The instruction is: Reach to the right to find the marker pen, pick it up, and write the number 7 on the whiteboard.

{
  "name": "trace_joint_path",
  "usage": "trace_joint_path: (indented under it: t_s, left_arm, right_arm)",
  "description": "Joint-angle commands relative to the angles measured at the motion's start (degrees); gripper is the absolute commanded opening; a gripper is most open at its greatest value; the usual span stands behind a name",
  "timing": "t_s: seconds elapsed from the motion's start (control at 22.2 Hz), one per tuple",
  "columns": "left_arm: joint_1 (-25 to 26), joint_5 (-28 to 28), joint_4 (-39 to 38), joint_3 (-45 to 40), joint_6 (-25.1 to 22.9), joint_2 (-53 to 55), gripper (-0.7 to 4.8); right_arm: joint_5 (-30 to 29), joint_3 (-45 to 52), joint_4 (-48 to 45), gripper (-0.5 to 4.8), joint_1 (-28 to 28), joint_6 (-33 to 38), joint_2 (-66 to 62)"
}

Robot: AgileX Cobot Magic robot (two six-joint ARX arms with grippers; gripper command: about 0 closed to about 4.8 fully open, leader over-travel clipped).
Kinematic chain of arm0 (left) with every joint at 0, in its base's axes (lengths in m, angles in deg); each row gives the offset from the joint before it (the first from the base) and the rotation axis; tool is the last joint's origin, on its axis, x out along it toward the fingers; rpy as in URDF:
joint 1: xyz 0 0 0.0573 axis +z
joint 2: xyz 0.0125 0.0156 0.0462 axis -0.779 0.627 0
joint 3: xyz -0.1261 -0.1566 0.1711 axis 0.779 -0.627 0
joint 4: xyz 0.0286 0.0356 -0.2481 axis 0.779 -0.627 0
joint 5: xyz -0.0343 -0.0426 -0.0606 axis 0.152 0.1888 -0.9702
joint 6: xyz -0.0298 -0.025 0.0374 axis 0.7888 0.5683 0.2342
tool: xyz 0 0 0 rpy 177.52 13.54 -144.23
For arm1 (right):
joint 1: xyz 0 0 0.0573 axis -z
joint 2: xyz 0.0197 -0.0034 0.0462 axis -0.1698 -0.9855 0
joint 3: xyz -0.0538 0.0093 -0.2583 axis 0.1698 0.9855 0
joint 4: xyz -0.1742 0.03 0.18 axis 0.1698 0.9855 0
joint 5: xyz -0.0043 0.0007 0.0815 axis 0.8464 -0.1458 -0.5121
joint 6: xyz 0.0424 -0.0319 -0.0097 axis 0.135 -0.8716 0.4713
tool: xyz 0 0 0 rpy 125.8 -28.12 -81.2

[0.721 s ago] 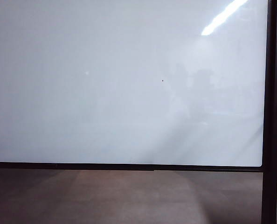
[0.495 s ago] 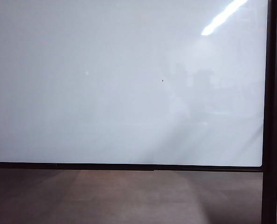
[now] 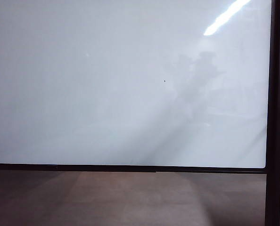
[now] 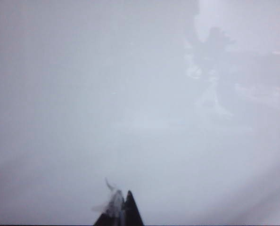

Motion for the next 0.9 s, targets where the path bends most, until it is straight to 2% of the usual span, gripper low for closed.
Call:
trace_joint_path:
  t_s: [0.05, 0.14, 0.32, 0.45, 0.63, 0.9]
  left_arm:
    - [0.0, -1.07, -0.42, 5.44, 0.63, 5.2, -0.05]
    - [0.0, -2.25, -1.03, 9.49, 0.61, 9.64, -0.05]
    - [-0.39, -6.12, -1.62, 21.84, 0.63, 25.31, -0.05]
    - [-3.3, -6.64, -1.79, 30.05, 0.61, 35.06, -0.05]
    - [-13.18, -6.71, -3.65, 39.26, 0.52, 46.05, -0.05]
    - [-31.5, -3.61, -14.69, 49.0, -4.26, 55.52, -0.05]
  right_arm:
    - [1.86, -4.33, -1.31, -0.02, -0.02, 0.07, -4.17]
    - [1.84, -7.65, -1.44, -0.02, 0.02, 0.04, -8.09]
    - [1.79, -17.79, -2.23, -0.02, 0.02, 0.04, -21.57]
    - [1.81, -23.28, -6.67, -0.01, 0.09, 0.02, -29.48]
    - [1.62, -26.47, -11.93, -0.01, 0.17, -0.2, -37.75]
    - [1.18, -27.1, -14.51, -0.01, 2.8, -0.2, -43.67]
